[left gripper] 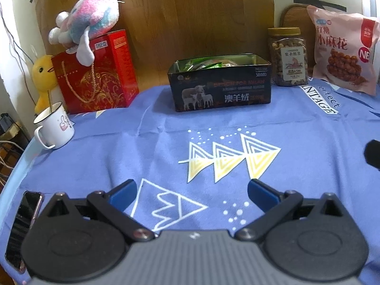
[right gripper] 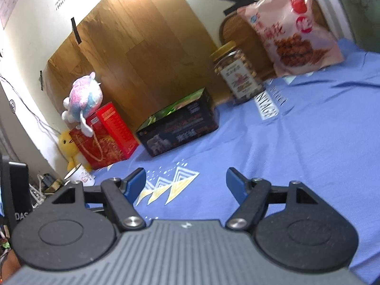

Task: Organize snacks

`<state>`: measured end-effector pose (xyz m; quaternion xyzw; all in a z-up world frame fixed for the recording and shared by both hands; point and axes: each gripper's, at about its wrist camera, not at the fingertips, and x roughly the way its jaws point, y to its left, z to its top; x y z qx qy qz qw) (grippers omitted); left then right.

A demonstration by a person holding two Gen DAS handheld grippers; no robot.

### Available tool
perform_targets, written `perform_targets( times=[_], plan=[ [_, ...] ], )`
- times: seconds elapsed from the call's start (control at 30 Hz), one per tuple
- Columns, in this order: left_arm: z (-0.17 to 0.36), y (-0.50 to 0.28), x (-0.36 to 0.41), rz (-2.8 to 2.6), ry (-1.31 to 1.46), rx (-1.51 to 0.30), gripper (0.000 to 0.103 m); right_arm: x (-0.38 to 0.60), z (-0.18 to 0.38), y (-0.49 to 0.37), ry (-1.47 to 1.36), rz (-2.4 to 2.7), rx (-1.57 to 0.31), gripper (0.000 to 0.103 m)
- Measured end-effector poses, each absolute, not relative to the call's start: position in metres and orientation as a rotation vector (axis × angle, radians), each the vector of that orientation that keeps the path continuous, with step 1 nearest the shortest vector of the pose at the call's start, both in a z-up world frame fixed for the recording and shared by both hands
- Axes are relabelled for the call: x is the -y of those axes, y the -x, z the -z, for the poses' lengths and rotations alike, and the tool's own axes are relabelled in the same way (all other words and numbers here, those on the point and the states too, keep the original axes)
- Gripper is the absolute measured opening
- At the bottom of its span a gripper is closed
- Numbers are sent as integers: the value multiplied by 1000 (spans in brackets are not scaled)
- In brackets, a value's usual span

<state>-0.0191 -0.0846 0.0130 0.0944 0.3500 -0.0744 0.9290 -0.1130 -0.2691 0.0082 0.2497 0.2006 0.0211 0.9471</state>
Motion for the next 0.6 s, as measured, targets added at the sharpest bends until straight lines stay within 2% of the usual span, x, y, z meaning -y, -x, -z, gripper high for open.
perform_targets(
  times=[0.6],
  plan=[
    [-16, 26, 91, 162, -191, -698, 103, 270, -10, 120, -469, 0, -464, 77]
  ],
)
